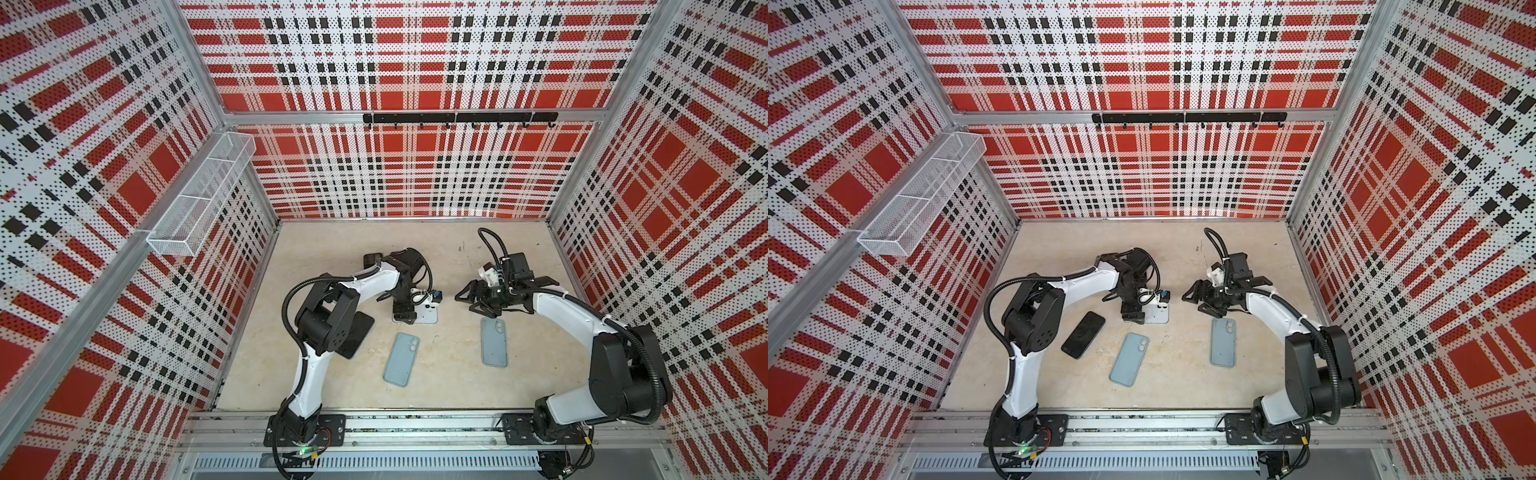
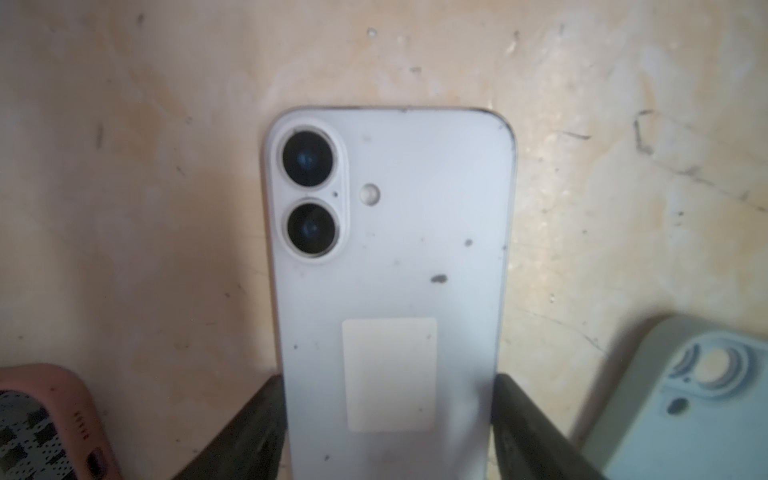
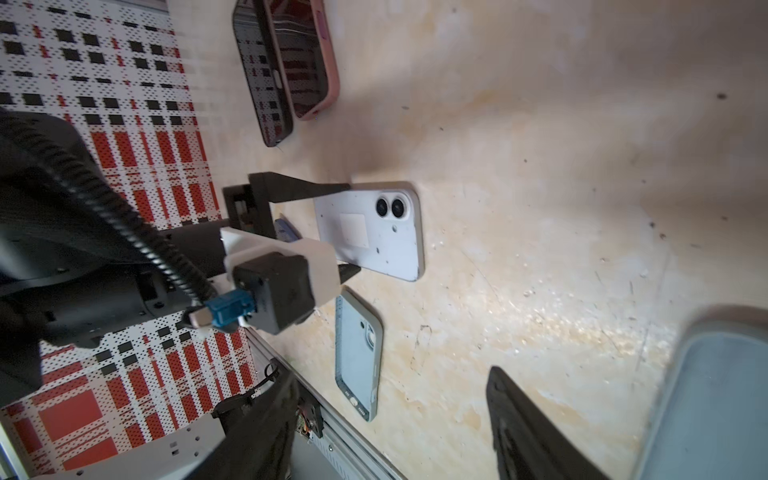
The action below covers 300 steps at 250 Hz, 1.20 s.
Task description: Put the phone into the phone case
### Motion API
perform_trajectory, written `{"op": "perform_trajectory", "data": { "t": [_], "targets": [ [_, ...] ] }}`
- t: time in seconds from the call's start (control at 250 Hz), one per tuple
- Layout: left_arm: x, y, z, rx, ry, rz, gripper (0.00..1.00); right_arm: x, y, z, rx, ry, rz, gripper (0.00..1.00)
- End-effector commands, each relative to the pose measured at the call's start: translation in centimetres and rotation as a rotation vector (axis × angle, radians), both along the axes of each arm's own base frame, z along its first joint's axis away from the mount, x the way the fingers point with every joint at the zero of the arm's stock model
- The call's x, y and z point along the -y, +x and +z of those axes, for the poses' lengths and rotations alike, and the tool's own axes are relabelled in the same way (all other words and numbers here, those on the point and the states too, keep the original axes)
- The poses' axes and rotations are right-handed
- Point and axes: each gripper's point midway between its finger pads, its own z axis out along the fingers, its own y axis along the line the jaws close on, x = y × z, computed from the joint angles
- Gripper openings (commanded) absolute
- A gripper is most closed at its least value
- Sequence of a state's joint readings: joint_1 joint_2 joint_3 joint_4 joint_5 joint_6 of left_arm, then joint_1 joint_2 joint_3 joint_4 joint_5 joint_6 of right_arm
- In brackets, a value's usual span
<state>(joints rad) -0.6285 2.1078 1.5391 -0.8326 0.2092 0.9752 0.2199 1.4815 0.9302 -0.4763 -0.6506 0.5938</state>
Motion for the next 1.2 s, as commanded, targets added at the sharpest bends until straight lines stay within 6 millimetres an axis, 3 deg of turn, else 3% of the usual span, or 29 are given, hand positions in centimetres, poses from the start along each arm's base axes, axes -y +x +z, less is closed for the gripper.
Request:
{"op": "perform_trajectory", "data": {
  "t": [0.0,0.308,0.616,0.784,1.197],
  "targets": [
    [0.9,-0.3,2.3,0.021,-0.075,-0.016,0.5,-0.7,0.9,0.6,0.081,0.057,0.021,0.73],
    [1.6,-0.3,4.4,0.041,-0.146,-0.017,0.5,-1.8,0.5,-3.0,0.013,0.127,0.016,0.72],
    [2.1,-0.2,5.6,0.05,-0.183,-0.013,0.5,-5.7,0.6,-3.8,0.02,0.191,0.097,0.68],
    [2.4,-0.3,6.0,0.051,-0.195,-0.011,0.5,-7.5,0.8,-3.6,0.064,0.245,0.113,0.59],
    [2.8,-0.5,7.1,0.054,-0.222,-0.008,0.5,-8.3,1.4,-3.4,0.134,0.383,0.067,0.29]
  ]
}}
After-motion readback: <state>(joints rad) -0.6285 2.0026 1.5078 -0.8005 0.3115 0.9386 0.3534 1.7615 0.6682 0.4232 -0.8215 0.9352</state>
